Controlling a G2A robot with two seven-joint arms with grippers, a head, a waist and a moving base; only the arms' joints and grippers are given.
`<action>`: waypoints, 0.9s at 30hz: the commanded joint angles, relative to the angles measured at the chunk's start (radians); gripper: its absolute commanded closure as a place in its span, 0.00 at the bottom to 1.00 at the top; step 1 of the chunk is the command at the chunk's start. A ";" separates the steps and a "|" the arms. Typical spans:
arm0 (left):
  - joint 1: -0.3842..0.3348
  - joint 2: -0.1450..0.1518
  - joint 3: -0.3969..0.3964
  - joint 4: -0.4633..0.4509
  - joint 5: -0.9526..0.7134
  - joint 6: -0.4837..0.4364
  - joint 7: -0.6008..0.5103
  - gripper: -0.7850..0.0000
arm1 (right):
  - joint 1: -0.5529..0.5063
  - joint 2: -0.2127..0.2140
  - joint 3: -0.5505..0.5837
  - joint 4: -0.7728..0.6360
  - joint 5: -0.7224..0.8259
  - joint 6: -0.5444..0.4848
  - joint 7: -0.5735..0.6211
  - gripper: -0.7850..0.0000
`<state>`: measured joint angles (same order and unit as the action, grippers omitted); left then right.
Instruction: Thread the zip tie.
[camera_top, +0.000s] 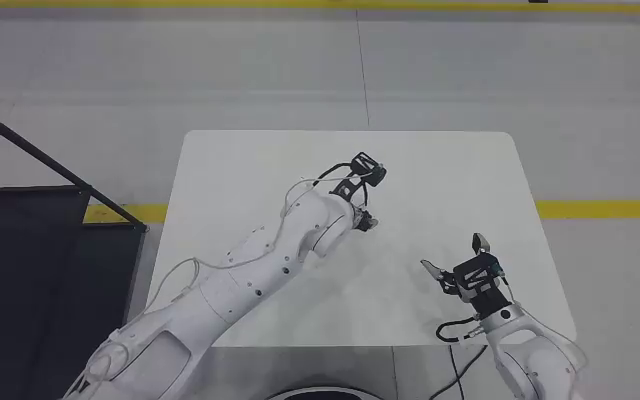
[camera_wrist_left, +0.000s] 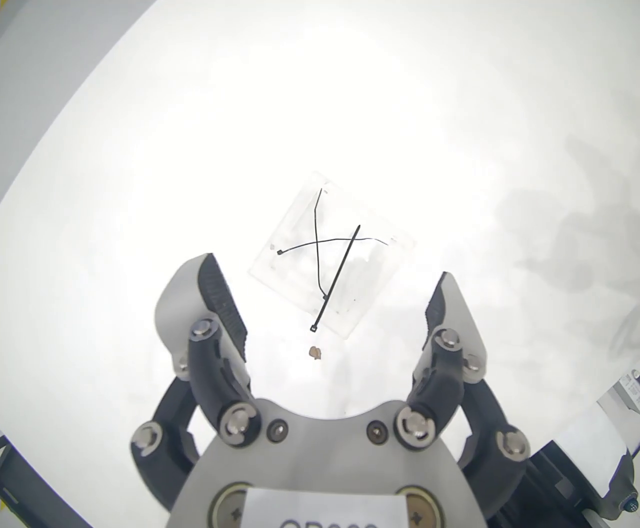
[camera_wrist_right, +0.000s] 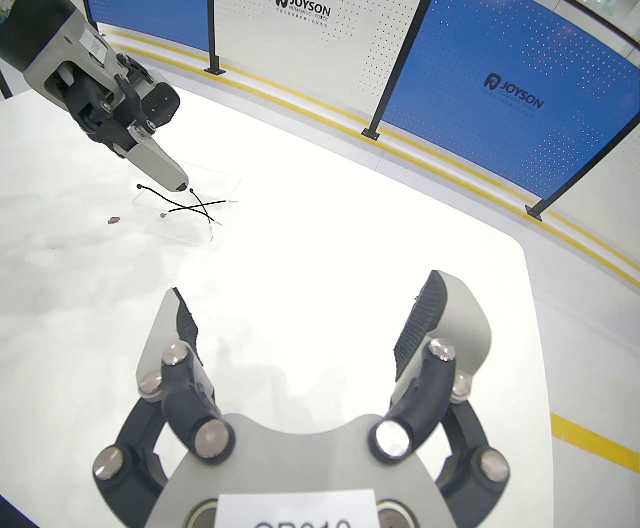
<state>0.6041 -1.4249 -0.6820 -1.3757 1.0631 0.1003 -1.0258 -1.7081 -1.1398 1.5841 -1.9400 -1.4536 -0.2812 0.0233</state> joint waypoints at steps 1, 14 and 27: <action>0.013 0.003 -0.010 -0.017 0.022 -0.007 0.012 0.00 | 0.000 0.000 0.000 0.000 0.000 0.000 0.000 0.00; 0.015 -0.022 0.027 -0.014 0.132 0.020 -0.044 0.75 | 0.000 0.000 0.000 0.000 0.000 0.000 0.000 0.00; -0.055 -0.086 0.076 0.153 0.122 0.015 -0.072 0.77 | 0.000 0.000 0.000 0.000 0.000 0.000 0.000 0.00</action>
<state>0.5508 -1.5082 -0.6071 -1.2329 1.1844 0.1169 -1.0982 -1.7081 -1.1398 1.5841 -1.9400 -1.4536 -0.2812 0.0233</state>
